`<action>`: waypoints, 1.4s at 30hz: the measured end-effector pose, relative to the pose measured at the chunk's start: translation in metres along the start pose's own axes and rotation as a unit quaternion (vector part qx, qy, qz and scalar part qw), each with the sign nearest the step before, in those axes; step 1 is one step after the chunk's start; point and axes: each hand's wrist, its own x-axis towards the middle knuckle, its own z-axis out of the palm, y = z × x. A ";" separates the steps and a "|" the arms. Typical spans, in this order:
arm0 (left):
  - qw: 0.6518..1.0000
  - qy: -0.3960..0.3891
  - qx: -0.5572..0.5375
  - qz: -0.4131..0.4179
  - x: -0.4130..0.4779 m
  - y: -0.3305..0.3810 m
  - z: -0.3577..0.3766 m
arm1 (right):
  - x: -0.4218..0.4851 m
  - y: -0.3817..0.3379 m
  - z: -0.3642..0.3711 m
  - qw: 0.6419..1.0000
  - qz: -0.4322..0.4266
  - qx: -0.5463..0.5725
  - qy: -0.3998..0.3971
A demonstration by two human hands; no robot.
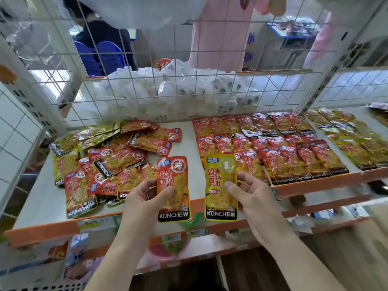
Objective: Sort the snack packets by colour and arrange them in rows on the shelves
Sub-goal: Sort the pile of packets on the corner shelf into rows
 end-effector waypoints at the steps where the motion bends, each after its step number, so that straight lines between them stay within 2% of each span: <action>1: 1.000 -0.002 0.001 0.005 -0.003 0.001 0.001 | -0.002 0.000 -0.002 1.000 -0.001 0.002 0.003; 7: 0.999 -0.004 0.032 0.029 -0.009 0.005 0.006 | -0.006 -0.006 -0.010 1.000 -0.001 0.013 0.010; 13: 1.000 0.014 0.015 0.006 -0.005 0.005 0.022 | 0.006 -0.012 -0.030 1.000 0.004 0.013 -0.002; 25: 0.998 0.066 0.015 -0.008 0.013 -0.006 0.081 | 0.041 -0.032 -0.078 0.997 0.001 -0.035 -0.072; 36: 0.995 0.095 0.016 -0.002 0.036 -0.011 0.087 | 0.069 -0.030 -0.082 0.997 0.015 -0.060 -0.053; 42: 0.997 0.068 0.027 -0.010 0.066 -0.008 0.076 | 0.082 -0.027 -0.071 0.997 0.008 -0.070 -0.035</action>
